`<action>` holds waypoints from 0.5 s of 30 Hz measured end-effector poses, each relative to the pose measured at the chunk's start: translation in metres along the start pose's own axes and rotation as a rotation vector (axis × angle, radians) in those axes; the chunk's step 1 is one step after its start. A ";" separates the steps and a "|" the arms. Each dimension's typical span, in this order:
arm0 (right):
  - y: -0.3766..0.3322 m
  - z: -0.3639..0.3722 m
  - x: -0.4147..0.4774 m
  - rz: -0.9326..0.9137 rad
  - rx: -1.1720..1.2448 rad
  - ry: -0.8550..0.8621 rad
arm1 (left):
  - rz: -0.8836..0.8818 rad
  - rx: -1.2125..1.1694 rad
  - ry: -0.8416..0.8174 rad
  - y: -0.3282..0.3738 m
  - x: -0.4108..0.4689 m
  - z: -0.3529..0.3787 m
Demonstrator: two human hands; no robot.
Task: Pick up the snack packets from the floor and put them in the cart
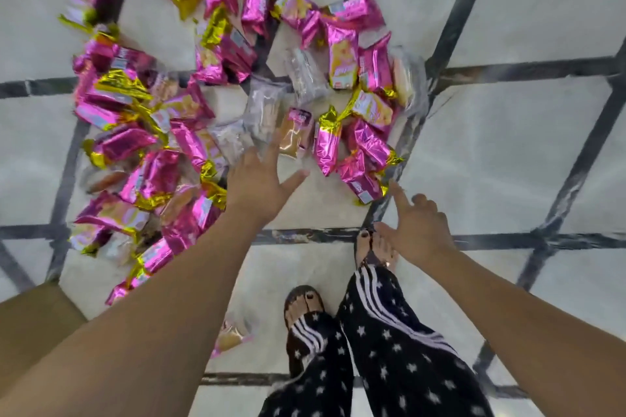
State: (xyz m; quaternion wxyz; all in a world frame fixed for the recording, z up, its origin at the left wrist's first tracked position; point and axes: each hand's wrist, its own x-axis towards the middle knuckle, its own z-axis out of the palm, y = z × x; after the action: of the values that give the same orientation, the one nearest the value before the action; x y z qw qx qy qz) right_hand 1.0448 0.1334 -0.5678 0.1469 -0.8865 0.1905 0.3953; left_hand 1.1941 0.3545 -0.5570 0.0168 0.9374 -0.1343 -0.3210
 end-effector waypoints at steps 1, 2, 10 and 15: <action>-0.001 0.015 0.017 0.007 0.017 0.022 | -0.017 -0.017 0.019 -0.005 0.020 0.015; -0.001 0.029 0.033 0.016 0.030 0.051 | -0.029 -0.029 0.036 -0.009 0.038 0.030; -0.006 0.124 0.123 -0.150 0.173 0.361 | -0.074 -0.091 0.114 -0.009 0.128 0.107; -0.009 0.137 0.137 -0.124 0.179 0.522 | -0.138 -0.126 0.167 0.000 0.136 0.133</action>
State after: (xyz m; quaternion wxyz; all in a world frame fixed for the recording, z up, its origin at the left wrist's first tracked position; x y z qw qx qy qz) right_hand 1.0444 0.1673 -0.7590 0.1943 -0.9518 0.2016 0.1254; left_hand 1.2168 0.3264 -0.7439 0.0649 0.9649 -0.0472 -0.2501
